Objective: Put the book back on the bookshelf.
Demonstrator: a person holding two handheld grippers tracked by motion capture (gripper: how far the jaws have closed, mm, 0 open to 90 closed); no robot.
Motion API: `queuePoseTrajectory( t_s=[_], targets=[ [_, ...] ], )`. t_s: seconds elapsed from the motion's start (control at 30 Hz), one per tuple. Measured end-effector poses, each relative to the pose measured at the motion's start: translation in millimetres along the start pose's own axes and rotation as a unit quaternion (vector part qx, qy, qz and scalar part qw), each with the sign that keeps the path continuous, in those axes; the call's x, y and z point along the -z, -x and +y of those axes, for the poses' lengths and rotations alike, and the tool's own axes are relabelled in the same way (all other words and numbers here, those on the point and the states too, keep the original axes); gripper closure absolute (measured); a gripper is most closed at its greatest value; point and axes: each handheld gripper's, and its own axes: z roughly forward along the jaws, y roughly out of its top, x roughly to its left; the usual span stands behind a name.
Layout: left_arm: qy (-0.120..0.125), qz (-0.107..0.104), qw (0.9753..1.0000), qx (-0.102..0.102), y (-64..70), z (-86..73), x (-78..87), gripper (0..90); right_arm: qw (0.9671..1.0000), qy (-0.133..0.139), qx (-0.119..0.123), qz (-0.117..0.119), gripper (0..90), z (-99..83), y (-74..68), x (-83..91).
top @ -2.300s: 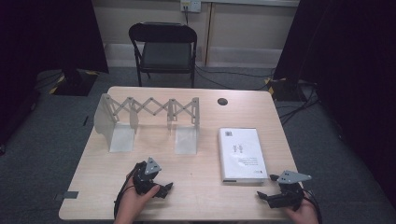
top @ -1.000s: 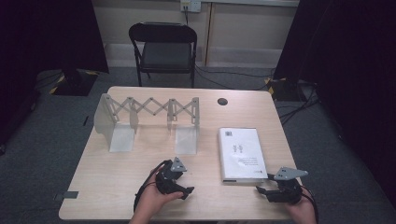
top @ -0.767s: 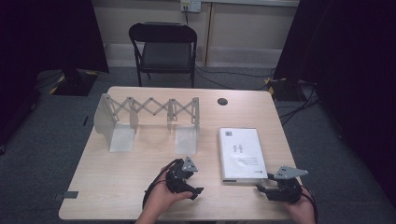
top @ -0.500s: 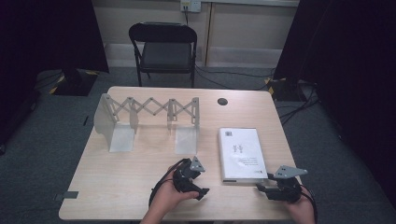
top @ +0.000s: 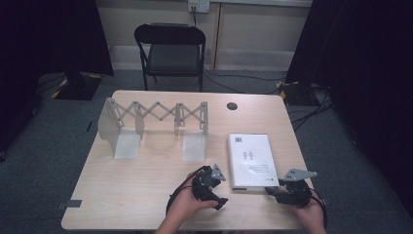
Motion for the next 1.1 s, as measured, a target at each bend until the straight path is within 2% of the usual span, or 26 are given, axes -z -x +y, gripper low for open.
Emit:
queuePoseTrajectory(
  t_s=[0.1, 0.13, 0.3, 0.53, 0.8, 1.1],
  targets=[
    [0.001, -0.001, 1.0000, -0.002, 0.6, 4.2, -3.9, 20.7, 1.0000, -0.006, -0.004, 0.001, 51.7, 0.9, 1.5, -1.4],
    [0.004, -0.002, 1.0000, 0.003, 1.5, 4.8, -5.5, 20.7, 1.0000, -0.006, -0.004, 0.001, 51.7, 0.9, 1.5, -1.4],
    [0.001, -0.008, 0.9999, -0.007, 3.8, 12.6, -11.2, 20.8, 0.9999, -0.012, -0.005, 0.000, 53.2, 4.6, 0.8, 1.1],
    [0.003, -0.010, 0.9999, -0.006, 2.7, 17.9, -13.5, 20.1, 1.0000, -0.004, 0.000, -0.002, 55.6, 6.9, -0.2, 5.2],
    [0.014, -0.002, 0.9999, 0.004, 0.3, 25.9, -10.6, 17.2, 1.0000, 0.004, 0.001, -0.006, 56.7, 10.0, -1.2, 9.1],
    [0.018, -0.003, 0.9998, -0.006, 2.1, 36.4, -12.7, 17.0, 1.0000, 0.009, 0.001, -0.003, 59.4, 11.7, -1.2, 12.5]
  ],
)
